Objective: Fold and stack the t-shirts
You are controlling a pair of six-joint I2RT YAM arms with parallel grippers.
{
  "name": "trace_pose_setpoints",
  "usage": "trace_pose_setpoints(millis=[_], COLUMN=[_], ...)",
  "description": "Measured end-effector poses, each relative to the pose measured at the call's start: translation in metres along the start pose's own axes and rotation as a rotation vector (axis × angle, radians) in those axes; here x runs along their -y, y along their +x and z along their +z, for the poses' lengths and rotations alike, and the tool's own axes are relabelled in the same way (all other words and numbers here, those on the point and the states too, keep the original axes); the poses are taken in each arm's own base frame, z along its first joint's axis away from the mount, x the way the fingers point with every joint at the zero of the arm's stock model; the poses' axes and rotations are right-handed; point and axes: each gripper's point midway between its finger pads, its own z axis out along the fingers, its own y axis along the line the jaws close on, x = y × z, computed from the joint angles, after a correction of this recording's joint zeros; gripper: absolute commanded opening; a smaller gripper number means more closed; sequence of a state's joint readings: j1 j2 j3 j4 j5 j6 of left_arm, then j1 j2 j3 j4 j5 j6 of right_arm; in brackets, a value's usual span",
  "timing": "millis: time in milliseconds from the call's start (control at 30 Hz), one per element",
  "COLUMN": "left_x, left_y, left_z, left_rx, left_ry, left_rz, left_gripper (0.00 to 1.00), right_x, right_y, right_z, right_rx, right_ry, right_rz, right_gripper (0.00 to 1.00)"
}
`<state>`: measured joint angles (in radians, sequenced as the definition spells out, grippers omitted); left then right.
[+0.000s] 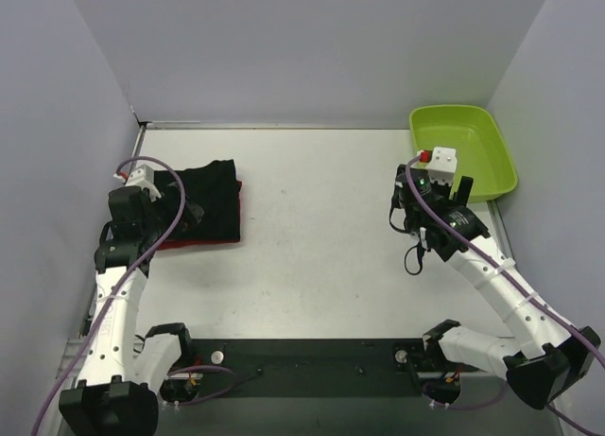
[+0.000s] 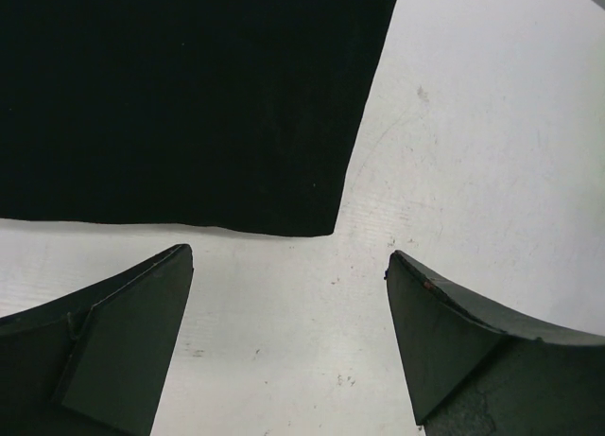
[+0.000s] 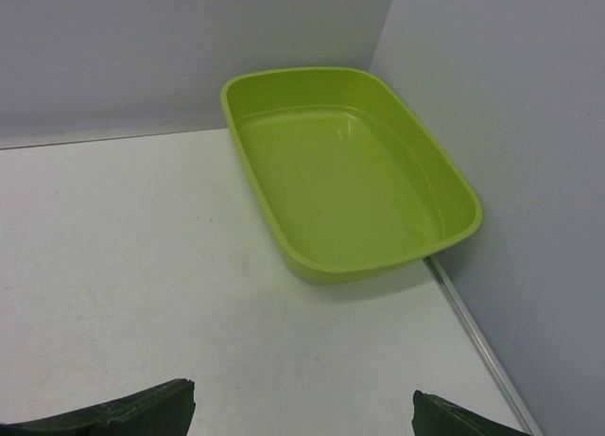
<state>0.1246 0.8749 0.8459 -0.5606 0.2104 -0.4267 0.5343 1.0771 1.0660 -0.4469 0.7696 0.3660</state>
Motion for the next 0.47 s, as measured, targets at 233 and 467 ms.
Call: trace_pose_setpoints(millis=[233, 467], left_x=[0.007, 0.024], left_y=[-0.005, -0.028], left_z=[0.009, 0.007], left_rx=[-0.017, 0.04], left_ry=[-0.014, -0.022], left_rz=[0.042, 0.088], left_gripper=[0.93, 0.94], right_x=[0.014, 0.02], right_y=[0.005, 0.017], right_z=[0.016, 0.03], right_rx=[-0.06, -0.13], right_ry=[0.038, 0.049], right_rz=[0.043, 0.074], right_gripper=[1.0, 1.0])
